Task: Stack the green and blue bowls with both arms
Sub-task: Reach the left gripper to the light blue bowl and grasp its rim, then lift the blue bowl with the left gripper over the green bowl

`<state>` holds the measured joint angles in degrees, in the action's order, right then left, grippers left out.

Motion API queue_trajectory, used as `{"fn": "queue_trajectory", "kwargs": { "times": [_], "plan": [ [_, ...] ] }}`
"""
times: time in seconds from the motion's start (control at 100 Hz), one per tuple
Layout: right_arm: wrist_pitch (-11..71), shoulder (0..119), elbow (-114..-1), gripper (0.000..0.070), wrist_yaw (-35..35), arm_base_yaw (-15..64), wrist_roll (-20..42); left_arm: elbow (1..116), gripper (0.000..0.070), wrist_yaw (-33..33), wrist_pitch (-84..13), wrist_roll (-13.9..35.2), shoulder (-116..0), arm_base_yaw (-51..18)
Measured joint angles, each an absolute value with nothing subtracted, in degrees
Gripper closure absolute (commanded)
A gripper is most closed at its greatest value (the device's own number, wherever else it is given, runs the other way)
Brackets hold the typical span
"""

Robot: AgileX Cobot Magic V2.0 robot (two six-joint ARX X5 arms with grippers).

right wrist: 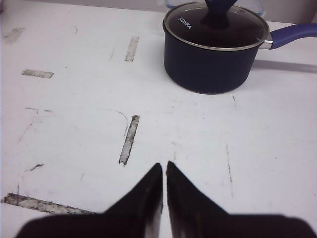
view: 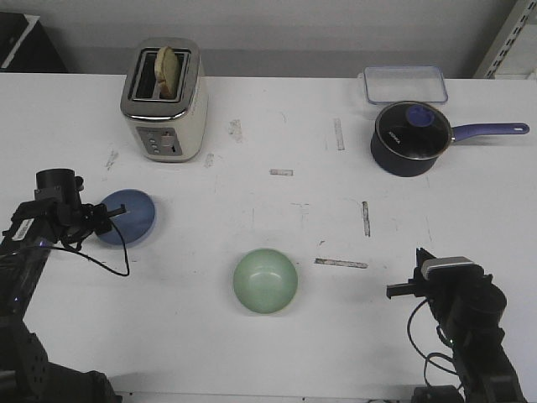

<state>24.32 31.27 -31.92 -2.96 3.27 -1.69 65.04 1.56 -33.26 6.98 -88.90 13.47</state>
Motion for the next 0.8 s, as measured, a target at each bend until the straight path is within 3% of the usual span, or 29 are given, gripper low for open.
{"fn": "queue_trajectory", "kwargs": {
  "times": [0.2,0.44,0.62,0.8],
  "plan": [
    [24.3,31.3,-31.9,0.0697,-3.0,3.3,-1.7,69.1,0.07,2.3,-34.7,7.0,-87.9,13.5],
    [24.3,31.3,-31.9,0.0697,-3.0,3.3,-1.7,80.9,0.07,11.5,-43.5,7.0,-84.6,10.5],
    [24.3,31.3,-31.9,0.0697,-3.0,3.3,-1.7,83.2,0.07,16.2,-46.9,7.0,-78.9,2.0],
    [24.3,31.3,-31.9,0.0697,-3.0,3.3,-1.7,83.2,0.07,16.8,-50.3,7.0,-76.3,-11.3]
  ]
}}
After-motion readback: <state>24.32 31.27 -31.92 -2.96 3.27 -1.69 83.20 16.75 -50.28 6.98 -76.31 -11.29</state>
